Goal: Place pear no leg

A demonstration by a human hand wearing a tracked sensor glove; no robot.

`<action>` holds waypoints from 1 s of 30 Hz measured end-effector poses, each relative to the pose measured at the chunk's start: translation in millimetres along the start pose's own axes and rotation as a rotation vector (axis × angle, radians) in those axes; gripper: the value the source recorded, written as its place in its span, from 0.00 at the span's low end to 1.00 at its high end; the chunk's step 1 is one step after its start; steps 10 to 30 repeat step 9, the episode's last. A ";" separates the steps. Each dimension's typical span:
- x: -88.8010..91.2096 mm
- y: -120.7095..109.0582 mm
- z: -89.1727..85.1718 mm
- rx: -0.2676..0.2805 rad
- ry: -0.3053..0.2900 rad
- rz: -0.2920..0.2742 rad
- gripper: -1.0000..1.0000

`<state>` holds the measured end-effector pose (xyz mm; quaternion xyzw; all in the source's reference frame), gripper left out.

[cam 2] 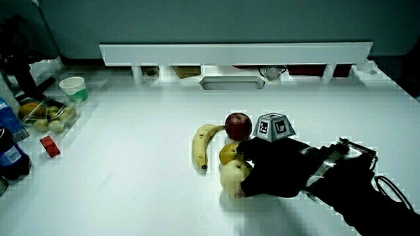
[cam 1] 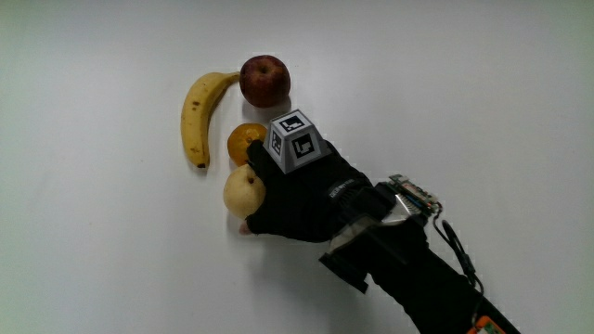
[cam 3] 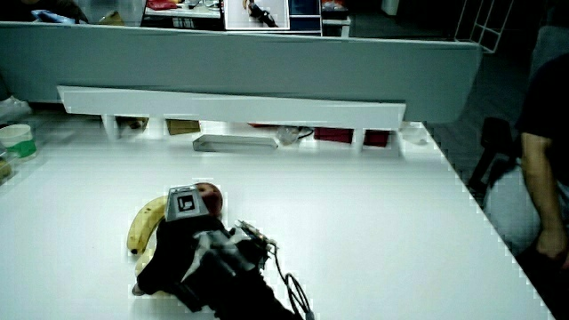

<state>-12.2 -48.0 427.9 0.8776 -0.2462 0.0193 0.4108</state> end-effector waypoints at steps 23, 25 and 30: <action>7.7 -61.0 15.2 0.046 -0.047 0.012 0.00; 7.7 -61.0 15.2 0.046 -0.047 0.012 0.00; 7.7 -61.0 15.2 0.046 -0.047 0.012 0.00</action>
